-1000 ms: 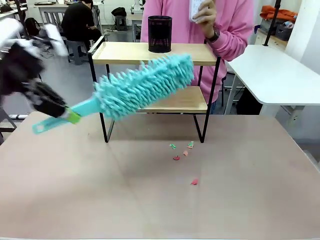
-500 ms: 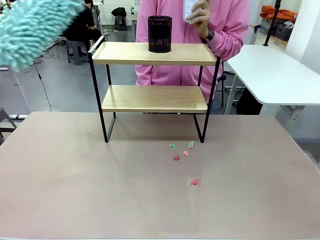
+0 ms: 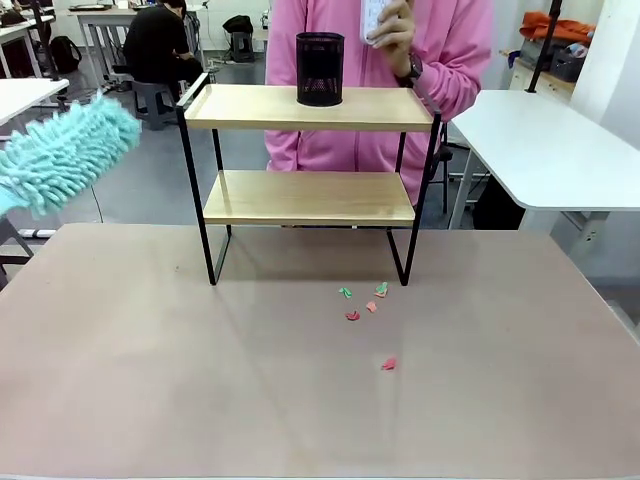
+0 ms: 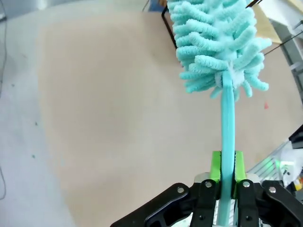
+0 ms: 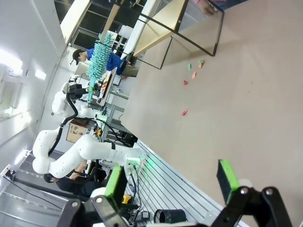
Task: Clean the shelf.
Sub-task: Clean the remaining tier of the Shelf with the Duster once objects are removed, then hand the Duster back to the human.
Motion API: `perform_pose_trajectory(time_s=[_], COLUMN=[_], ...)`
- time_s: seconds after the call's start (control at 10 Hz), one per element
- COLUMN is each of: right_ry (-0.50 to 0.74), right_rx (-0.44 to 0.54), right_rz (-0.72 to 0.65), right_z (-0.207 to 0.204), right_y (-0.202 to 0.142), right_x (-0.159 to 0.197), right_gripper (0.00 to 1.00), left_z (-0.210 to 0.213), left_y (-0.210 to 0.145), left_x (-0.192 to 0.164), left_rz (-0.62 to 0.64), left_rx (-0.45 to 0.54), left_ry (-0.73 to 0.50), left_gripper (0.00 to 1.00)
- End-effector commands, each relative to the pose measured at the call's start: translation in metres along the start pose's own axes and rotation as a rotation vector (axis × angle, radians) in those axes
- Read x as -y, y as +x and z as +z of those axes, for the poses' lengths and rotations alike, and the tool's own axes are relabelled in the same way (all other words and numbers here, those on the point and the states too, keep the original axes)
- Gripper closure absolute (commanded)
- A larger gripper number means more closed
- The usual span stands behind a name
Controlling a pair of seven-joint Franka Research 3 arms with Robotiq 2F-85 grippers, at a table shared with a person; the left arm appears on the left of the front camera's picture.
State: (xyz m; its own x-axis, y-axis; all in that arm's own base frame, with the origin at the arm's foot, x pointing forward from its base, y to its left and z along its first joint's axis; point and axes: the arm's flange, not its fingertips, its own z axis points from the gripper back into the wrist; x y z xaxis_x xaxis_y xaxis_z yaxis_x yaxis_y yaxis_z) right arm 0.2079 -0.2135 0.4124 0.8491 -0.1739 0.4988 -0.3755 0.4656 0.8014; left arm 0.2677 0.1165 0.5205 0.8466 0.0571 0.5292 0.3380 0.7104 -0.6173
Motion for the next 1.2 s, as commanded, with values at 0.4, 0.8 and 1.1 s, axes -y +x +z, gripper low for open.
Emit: perform_pose_trajectory(time_s=[0.4,0.8,1.1], right_ry=[0.013,0.013,0.003], right_rx=[0.019,0.019,-0.013], right_rz=[0.026,0.026,0.029], right_z=[0.001,0.001,0.009], right_y=[0.003,0.003,0.015], right_x=[-0.001,-0.001,-0.011], right_gripper=[0.00,0.00,0.00], left_z=[0.022,0.022,0.029], left_y=[-0.003,-0.003,0.037], left_x=[0.025,0.025,0.046], left_rz=[-0.110,-0.110,-0.196], left_rx=[0.086,0.086,0.204], left_ry=[-0.009,-0.009,-0.067], left_gripper=[0.88,0.88,0.88])
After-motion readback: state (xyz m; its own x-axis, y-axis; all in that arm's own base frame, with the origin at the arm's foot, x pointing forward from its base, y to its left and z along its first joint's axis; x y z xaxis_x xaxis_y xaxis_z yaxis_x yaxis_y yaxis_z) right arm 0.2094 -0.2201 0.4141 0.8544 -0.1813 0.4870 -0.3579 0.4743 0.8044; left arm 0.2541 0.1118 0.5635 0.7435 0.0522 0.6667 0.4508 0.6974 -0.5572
